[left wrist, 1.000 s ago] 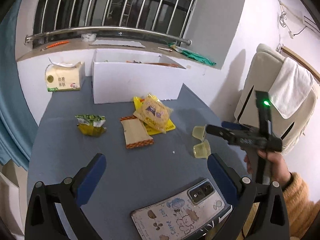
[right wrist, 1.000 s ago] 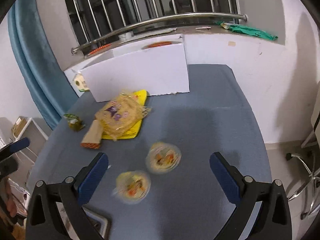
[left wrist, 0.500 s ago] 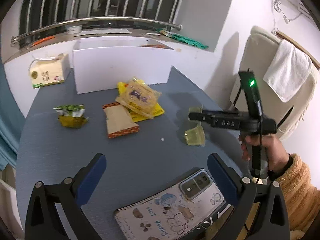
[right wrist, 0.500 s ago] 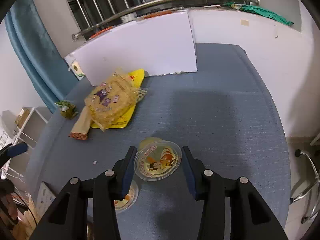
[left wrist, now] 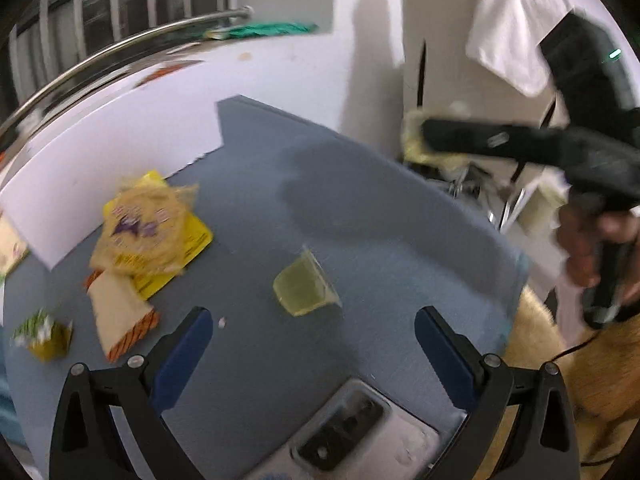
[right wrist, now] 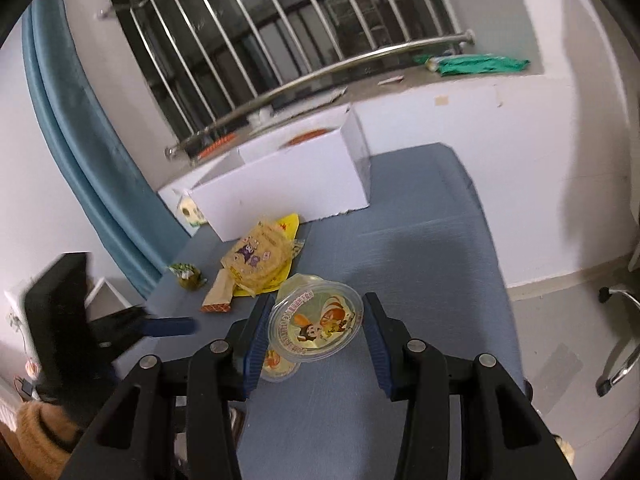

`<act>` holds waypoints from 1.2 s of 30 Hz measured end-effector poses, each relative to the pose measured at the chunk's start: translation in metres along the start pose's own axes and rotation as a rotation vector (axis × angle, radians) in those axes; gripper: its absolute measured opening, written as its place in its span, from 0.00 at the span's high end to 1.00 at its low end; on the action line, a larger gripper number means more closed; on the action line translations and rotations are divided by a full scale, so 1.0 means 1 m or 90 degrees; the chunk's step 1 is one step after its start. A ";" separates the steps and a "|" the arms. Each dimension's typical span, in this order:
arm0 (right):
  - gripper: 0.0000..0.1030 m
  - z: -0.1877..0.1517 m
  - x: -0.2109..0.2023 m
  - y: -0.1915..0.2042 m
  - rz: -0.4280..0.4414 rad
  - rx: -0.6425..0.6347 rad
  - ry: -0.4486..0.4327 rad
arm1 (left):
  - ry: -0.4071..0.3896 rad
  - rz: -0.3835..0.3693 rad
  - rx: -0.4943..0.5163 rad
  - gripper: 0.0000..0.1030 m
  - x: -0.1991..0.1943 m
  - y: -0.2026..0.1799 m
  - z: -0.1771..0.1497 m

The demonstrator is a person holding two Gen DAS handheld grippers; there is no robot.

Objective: Organize snacks
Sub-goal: 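Carry both jelly cups over the white box and open both tools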

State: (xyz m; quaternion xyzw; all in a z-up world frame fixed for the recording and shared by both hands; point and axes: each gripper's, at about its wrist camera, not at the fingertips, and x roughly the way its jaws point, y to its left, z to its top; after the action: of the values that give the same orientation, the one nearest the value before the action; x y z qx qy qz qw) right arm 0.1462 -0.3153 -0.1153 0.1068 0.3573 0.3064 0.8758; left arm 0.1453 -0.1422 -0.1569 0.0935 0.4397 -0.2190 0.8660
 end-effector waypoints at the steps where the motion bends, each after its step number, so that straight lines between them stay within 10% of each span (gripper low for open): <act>1: 0.53 -0.004 -0.012 -0.003 0.001 0.008 -0.009 | 0.010 0.007 0.017 0.00 0.007 -0.002 0.002; 9: 0.53 -0.010 -0.023 -0.014 -0.013 0.023 -0.014 | 0.059 -0.010 0.028 0.29 0.045 0.008 0.014; 11: 0.53 -0.011 -0.022 -0.016 -0.014 0.027 -0.013 | 0.050 -0.011 0.028 0.53 0.043 0.007 0.016; 23: 0.53 -0.014 -0.013 -0.007 -0.001 0.023 -0.002 | -0.061 -0.051 -0.098 0.53 -0.025 0.033 0.008; 36: 0.53 0.061 0.020 0.041 0.045 -0.003 -0.073 | -0.295 0.052 -0.272 0.53 -0.145 0.155 0.023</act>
State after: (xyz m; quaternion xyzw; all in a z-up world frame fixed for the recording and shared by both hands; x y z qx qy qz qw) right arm 0.1803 -0.2687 -0.0657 0.1348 0.3020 0.3316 0.8835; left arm 0.1583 0.0297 -0.0319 -0.1251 0.2627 -0.1025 0.9512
